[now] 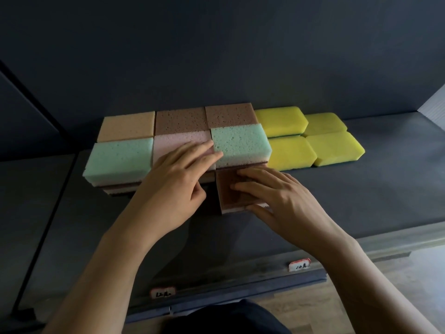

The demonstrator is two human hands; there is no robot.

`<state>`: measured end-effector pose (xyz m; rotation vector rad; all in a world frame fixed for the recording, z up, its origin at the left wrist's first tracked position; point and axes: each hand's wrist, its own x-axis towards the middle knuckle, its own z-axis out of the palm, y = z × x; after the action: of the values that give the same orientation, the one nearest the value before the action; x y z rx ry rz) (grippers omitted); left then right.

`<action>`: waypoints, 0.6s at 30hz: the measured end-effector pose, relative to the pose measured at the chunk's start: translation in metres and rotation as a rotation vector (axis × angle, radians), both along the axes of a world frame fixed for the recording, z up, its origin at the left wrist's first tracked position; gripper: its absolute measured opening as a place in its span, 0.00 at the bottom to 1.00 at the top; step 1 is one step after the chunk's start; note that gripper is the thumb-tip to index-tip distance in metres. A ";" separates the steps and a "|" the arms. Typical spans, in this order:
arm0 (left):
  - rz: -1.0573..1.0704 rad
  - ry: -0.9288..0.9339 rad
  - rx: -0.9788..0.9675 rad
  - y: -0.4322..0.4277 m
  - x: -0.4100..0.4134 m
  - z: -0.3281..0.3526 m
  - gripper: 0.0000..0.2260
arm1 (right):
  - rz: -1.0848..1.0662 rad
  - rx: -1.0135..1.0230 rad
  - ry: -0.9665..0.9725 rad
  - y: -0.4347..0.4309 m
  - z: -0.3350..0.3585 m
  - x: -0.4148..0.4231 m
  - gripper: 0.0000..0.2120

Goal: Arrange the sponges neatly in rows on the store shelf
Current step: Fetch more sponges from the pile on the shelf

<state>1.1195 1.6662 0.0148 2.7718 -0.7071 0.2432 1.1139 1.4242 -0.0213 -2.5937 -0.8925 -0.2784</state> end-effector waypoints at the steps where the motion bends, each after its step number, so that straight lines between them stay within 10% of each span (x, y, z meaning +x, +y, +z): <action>1: 0.002 0.003 -0.010 0.000 -0.001 0.000 0.31 | 0.011 0.002 0.001 -0.001 0.001 -0.001 0.24; 18: 0.448 -0.152 -0.074 0.070 -0.120 0.000 0.16 | 0.276 0.171 0.012 0.108 0.027 -0.028 0.14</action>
<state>0.9999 1.7367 0.0148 2.8264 -0.0920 0.5590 1.0855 1.5321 0.0062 -2.2813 -1.1537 -0.2497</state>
